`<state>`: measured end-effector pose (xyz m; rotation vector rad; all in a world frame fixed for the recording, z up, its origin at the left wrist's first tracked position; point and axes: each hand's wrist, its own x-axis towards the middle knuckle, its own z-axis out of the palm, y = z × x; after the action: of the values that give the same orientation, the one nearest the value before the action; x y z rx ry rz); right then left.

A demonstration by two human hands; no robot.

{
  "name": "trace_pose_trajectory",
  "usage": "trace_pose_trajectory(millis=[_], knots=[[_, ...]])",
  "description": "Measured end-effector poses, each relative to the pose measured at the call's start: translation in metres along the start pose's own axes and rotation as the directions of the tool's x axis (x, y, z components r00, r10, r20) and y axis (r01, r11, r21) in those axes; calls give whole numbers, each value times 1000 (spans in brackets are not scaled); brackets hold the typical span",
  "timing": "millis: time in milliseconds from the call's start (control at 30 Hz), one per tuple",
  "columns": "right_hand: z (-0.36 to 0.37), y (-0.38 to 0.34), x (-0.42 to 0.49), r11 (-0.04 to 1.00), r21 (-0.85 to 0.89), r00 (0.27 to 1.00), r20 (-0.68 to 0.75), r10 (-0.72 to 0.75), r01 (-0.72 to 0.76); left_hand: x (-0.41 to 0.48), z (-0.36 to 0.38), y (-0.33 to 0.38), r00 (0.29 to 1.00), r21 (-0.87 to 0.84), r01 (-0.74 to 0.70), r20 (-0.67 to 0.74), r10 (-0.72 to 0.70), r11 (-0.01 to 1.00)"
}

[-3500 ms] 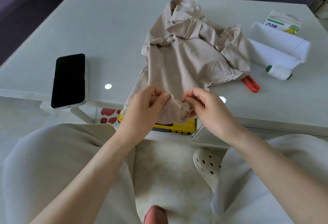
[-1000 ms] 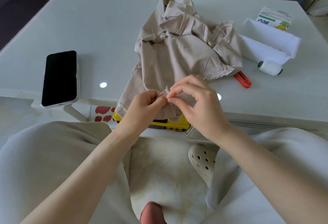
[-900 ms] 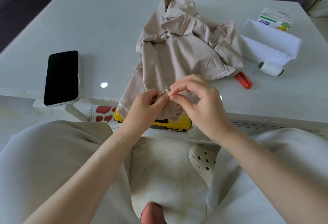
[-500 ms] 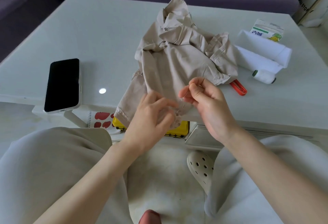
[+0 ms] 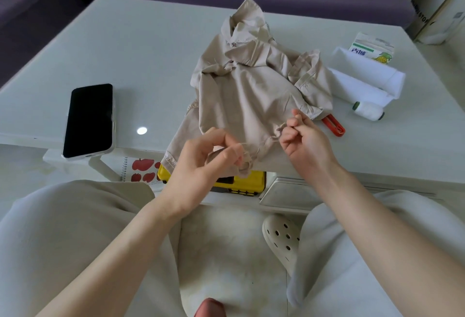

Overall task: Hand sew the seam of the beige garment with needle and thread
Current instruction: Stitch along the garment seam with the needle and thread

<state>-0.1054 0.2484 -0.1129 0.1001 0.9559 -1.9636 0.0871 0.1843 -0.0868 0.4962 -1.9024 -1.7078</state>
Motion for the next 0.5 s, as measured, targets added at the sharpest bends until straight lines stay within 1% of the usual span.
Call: trace_pose_trajectory(millis=[167,267,400,500], knots=[[-5,0,4,986,-160,998,-25,-49,45,-3,-1,8,997,-71,-80,-29,78,994],[-6,0,4,964,-252,995,-16,-95,88,-3,-3,9,995,-77,-101,-33,99,992],[-7,0,3,918,-375,991,14,-135,131,-5,-6,11,990,-29,-139,21,139,990],[-7,2,1,856,-493,987,59,-148,157,-6,-8,13,983,-100,-166,65,172,981]])
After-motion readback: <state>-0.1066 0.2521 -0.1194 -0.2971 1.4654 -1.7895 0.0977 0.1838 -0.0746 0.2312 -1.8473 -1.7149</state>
